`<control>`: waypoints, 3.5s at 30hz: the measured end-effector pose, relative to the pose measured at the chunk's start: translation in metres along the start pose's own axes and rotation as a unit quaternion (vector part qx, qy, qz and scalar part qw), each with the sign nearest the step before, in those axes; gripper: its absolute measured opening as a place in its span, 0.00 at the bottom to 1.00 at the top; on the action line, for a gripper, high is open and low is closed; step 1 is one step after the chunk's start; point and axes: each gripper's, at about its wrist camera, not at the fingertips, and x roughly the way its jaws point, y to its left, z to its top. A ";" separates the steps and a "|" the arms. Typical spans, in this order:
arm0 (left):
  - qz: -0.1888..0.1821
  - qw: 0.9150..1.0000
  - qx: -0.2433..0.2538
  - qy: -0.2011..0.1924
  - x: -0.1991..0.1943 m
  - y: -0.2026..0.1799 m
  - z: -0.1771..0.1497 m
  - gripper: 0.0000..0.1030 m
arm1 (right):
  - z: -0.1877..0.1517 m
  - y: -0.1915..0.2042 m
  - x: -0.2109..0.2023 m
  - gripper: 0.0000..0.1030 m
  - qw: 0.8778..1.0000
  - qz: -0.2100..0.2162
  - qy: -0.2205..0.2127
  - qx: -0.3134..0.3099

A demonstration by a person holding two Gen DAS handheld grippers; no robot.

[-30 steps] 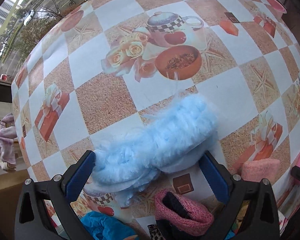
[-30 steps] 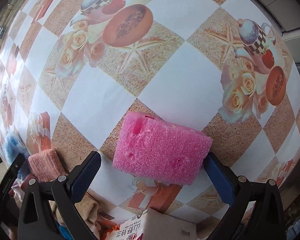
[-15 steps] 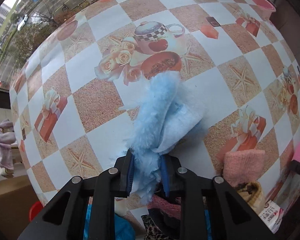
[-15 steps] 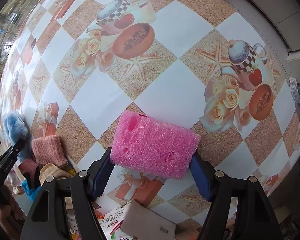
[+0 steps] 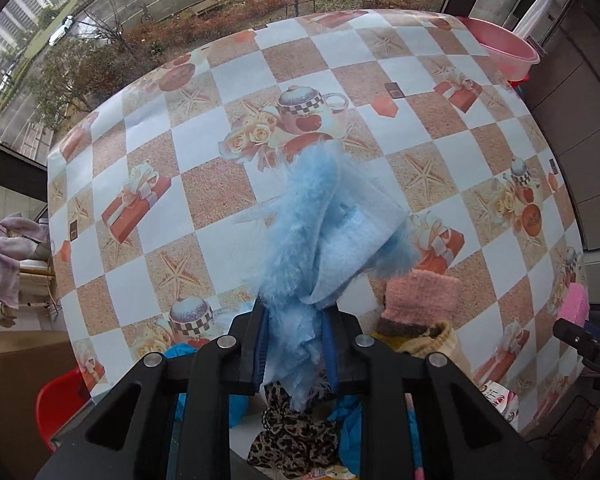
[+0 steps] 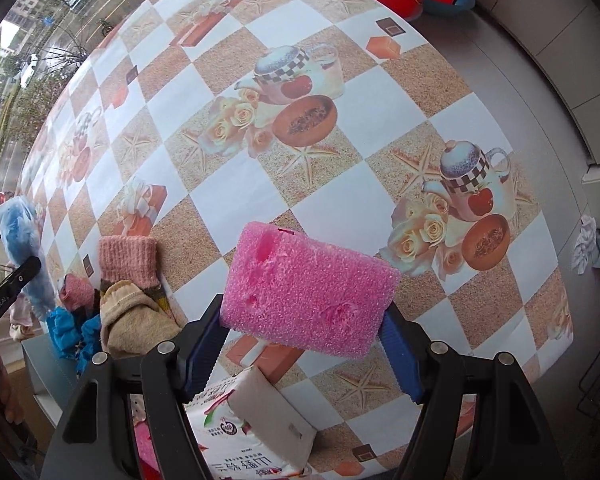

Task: Organize soft objects
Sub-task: 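Grasp and lift the light-blue fluffy cloth with the left tool while the right tool lifts the pink sponge, then carry the fluffy cloth and pink sponge over the white box with both tools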

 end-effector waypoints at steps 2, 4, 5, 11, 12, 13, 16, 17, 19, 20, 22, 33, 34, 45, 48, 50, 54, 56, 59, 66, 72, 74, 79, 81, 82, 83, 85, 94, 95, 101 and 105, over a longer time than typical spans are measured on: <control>-0.009 1.000 -0.001 -0.004 -0.012 -0.007 -0.007 0.24 | -0.004 -0.005 -0.007 0.72 1.000 0.003 -0.003 -0.007; -0.013 1.000 -0.001 -0.010 -0.023 -0.017 -0.017 0.24 | -0.012 -0.011 -0.016 0.72 1.000 0.008 -0.004 -0.012; -0.017 1.000 -0.002 -0.013 -0.029 -0.023 -0.022 0.24 | -0.014 -0.011 -0.015 0.72 1.000 0.010 -0.005 -0.014; -0.034 0.999 -0.004 -0.019 -0.059 -0.056 -0.052 0.24 | -0.027 -0.024 -0.021 0.72 0.999 0.019 -0.001 -0.034; -0.036 0.999 -0.003 -0.019 -0.062 -0.061 -0.058 0.24 | -0.030 -0.024 -0.021 0.72 0.999 0.019 0.000 -0.039; -0.037 0.999 -0.002 -0.019 -0.067 -0.067 -0.065 0.24 | -0.032 -0.025 -0.022 0.72 0.999 0.020 0.000 -0.045; -0.043 0.999 -0.005 -0.016 -0.076 -0.082 -0.086 0.24 | -0.040 -0.026 -0.021 0.72 0.998 0.022 0.003 -0.064; -0.043 0.999 -0.006 -0.015 -0.079 -0.086 -0.092 0.24 | -0.042 -0.029 -0.024 0.72 0.997 0.024 0.005 -0.070; -0.043 0.999 -0.008 -0.013 -0.084 -0.096 -0.106 0.24 | -0.047 -0.032 -0.025 0.72 0.996 0.028 0.007 -0.083; -0.042 0.999 -0.009 -0.013 -0.086 -0.101 -0.114 0.24 | -0.049 -0.033 -0.027 0.72 0.996 0.030 0.009 -0.089; -0.043 0.999 -0.014 -0.010 -0.090 -0.108 -0.126 0.24 | -0.054 -0.035 -0.027 0.72 0.994 0.036 0.015 -0.099; -0.064 0.996 0.056 -0.009 -0.102 -0.134 -0.182 0.24 | -0.097 -0.030 -0.035 0.72 0.990 0.039 0.012 -0.134; -0.069 0.995 0.065 -0.010 -0.103 -0.134 -0.188 0.24 | -0.104 -0.027 -0.035 0.72 0.990 0.039 0.011 -0.135; -0.102 0.988 0.096 -0.062 -0.146 -0.083 -0.252 0.24 | -0.188 0.021 -0.044 0.72 0.987 0.026 0.000 -0.159; -0.098 0.990 0.072 -0.075 -0.155 -0.056 -0.264 0.24 | -0.202 0.041 -0.055 0.72 0.983 0.025 -0.018 -0.182; -0.094 0.991 0.050 -0.083 -0.159 -0.036 -0.272 0.24 | -0.211 0.057 -0.064 0.72 0.979 0.028 -0.029 -0.201; -0.084 0.992 -0.003 -0.093 -0.164 0.002 -0.287 0.24 | -0.227 0.092 -0.086 0.72 0.967 0.040 -0.048 -0.248; -0.079 0.992 -0.030 -0.096 -0.164 0.020 -0.296 0.24 | -0.236 0.112 -0.094 0.72 0.959 0.049 -0.054 -0.274; -0.069 0.991 -0.066 -0.096 -0.162 0.043 -0.309 0.24 | -0.249 0.141 -0.101 0.72 0.947 0.058 -0.060 -0.312; -0.042 0.985 -0.138 -0.090 -0.154 0.090 -0.337 0.24 | -0.272 0.201 -0.106 0.72 0.920 0.075 -0.065 -0.380; -0.024 0.978 -0.192 -0.071 -0.141 0.118 -0.357 0.24 | -0.288 0.246 -0.101 0.72 0.900 0.084 -0.061 -0.424; -0.025 0.975 -0.209 -0.067 -0.137 0.124 -0.363 0.24 | -0.292 0.259 -0.099 0.72 0.894 0.085 -0.057 -0.436; -0.023 0.971 -0.231 -0.056 -0.128 0.131 -0.369 0.24 | -0.300 0.284 -0.091 0.72 0.884 0.088 -0.045 -0.456; -0.025 0.969 -0.239 -0.053 -0.124 0.133 -0.370 0.24 | -0.302 0.290 -0.087 0.72 0.882 0.086 -0.041 -0.461; -0.026 0.969 -0.242 -0.051 -0.122 0.134 -0.371 0.24 | -0.304 0.292 -0.085 0.72 0.881 0.084 -0.040 -0.463; -0.027 0.968 -0.244 -0.050 -0.121 0.135 -0.371 0.24 | -0.305 0.294 -0.083 0.72 0.881 0.083 -0.038 -0.464; -0.027 0.968 -0.246 -0.047 -0.118 0.135 -0.372 0.24 | -0.305 0.295 -0.078 0.72 0.882 0.082 -0.031 -0.463; -0.032 0.967 -0.250 -0.030 -0.101 0.135 -0.370 0.24 | -0.304 0.295 -0.064 0.72 0.886 0.073 -0.008 -0.458; -0.033 0.967 -0.250 -0.029 -0.100 0.135 -0.369 0.24 | -0.304 0.295 -0.064 0.72 0.886 0.073 -0.007 -0.458; -0.035 0.968 -0.246 -0.025 -0.096 0.136 -0.367 0.24 | -0.301 0.295 -0.059 0.72 0.889 0.070 0.003 -0.453; -0.036 0.968 -0.246 -0.021 -0.092 0.137 -0.367 0.24 | -0.299 0.297 -0.056 0.72 0.889 0.068 0.007 -0.453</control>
